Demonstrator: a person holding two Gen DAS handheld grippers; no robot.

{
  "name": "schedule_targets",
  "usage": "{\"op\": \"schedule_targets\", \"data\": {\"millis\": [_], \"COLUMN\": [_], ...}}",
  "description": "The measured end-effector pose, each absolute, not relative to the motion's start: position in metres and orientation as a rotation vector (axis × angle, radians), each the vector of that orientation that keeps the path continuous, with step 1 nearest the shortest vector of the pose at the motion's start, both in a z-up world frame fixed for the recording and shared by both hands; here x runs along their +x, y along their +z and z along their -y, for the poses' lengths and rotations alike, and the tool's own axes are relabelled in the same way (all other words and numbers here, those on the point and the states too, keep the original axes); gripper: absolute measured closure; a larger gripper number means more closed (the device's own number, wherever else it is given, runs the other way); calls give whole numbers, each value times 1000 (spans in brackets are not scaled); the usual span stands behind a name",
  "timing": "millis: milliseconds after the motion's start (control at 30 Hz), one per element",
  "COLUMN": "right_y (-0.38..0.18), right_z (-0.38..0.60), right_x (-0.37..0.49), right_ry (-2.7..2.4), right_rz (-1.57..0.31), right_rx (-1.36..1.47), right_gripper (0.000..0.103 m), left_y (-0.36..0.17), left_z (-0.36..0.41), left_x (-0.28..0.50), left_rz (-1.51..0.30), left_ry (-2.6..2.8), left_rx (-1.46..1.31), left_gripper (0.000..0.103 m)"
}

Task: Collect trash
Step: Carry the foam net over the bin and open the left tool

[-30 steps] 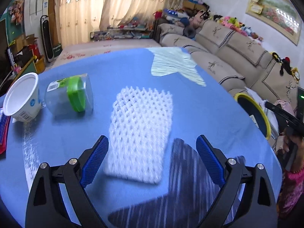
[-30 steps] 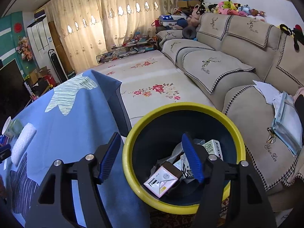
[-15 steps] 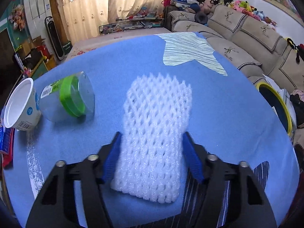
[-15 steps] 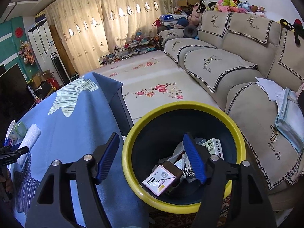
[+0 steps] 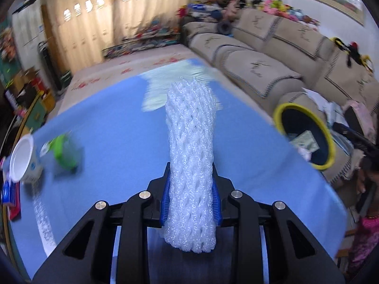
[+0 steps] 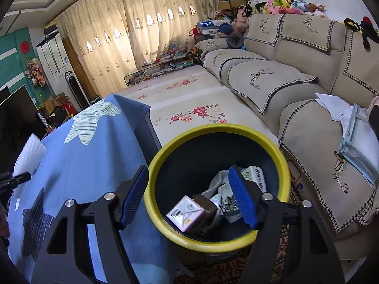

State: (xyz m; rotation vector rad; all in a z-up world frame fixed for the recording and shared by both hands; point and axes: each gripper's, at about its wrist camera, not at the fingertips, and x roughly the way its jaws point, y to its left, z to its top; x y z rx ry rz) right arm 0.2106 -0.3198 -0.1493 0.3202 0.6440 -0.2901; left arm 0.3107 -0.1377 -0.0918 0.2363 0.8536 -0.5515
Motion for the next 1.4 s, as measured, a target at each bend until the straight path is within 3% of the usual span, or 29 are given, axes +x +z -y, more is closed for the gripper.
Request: {"op": "schedule_targets", "data": {"millis": [300,633,700,833,900,1033,1400], "right_y": [-153,-163,-165,-168,-170,-172,-161], "right_z": [350,402,411,422,425,424,405], "right_x": [173,135,130,122,120,122,129], "right_ry": [-324,-385,-399,-413,-414,-404,-386], "right_rz": [-632,-620,-620,-620,-620,-626,-624], "right_rx": [333,420,431,457,467,470,438], "right_gripper": [36,35,34,33,33,33,31], "left_y": [-81,-124,-132,-139,-138,-130,-91], "left_z": [272,416,437,455,460,456,392], "left_x": [275,289,297,306,309,311,308], "left_rz": [-872,-1002,-1020,-1017,-1015,-1001,-928], "left_ry": [-784,-887,-881,-862,-857,-860,-859], "left_rx": [330,420,422,425,418,389,242], "left_gripper": [73,69,63,52,38,27,23]}}
